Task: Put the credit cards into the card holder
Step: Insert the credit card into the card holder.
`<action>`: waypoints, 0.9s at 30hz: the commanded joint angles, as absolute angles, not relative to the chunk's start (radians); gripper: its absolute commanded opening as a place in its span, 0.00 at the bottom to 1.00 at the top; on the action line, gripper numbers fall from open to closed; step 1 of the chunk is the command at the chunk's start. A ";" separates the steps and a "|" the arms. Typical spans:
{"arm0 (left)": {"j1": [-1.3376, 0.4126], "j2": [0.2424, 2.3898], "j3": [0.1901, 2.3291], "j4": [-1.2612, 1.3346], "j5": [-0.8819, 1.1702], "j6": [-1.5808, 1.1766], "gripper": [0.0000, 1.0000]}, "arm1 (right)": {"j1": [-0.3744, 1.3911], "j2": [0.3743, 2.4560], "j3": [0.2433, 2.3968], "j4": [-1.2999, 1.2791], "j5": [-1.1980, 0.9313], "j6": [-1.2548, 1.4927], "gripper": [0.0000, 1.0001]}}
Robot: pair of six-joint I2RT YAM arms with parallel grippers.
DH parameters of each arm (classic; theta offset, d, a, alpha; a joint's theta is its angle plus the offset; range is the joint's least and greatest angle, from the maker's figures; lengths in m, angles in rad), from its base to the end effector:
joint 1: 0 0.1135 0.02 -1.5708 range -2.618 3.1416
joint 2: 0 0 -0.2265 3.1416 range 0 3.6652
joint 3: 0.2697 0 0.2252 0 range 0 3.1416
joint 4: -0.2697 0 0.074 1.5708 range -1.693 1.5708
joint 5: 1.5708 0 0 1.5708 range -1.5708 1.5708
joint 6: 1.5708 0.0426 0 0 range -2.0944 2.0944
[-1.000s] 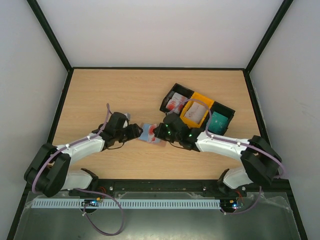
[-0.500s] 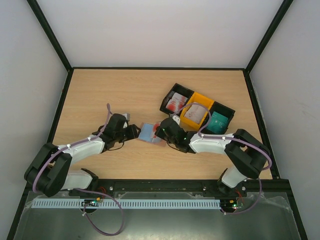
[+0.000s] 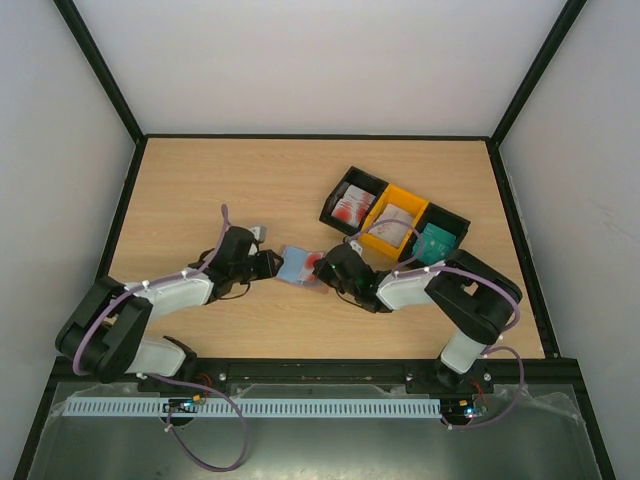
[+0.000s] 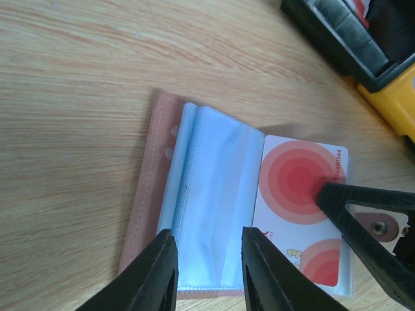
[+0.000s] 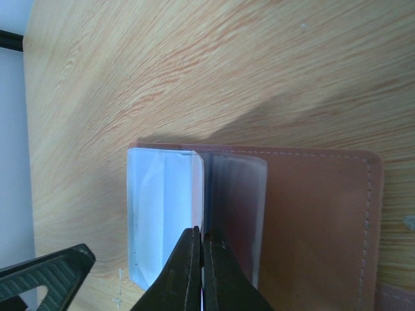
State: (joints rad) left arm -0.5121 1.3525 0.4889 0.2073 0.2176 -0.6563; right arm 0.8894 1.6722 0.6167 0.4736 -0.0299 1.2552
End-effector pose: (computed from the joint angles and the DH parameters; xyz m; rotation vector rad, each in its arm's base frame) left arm 0.2127 -0.1301 0.1381 -0.0434 2.3562 -0.8530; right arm 0.1877 0.2334 0.1155 0.4245 2.4031 1.1729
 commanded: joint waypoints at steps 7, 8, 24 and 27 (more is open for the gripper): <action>-0.512 1.428 0.479 0.237 0.177 -0.626 0.25 | 0.884 1.716 0.575 0.602 -0.054 1.332 0.02; -0.512 1.434 0.480 0.229 0.160 -0.630 0.24 | 0.884 1.720 0.576 0.611 -0.060 1.336 0.02; -0.512 1.491 0.468 0.155 0.113 -0.680 0.16 | 0.884 1.823 0.569 0.846 -0.169 1.292 0.02; -0.512 1.493 0.469 0.152 0.122 -0.685 0.16 | 0.885 1.826 0.587 0.820 -0.156 1.282 0.02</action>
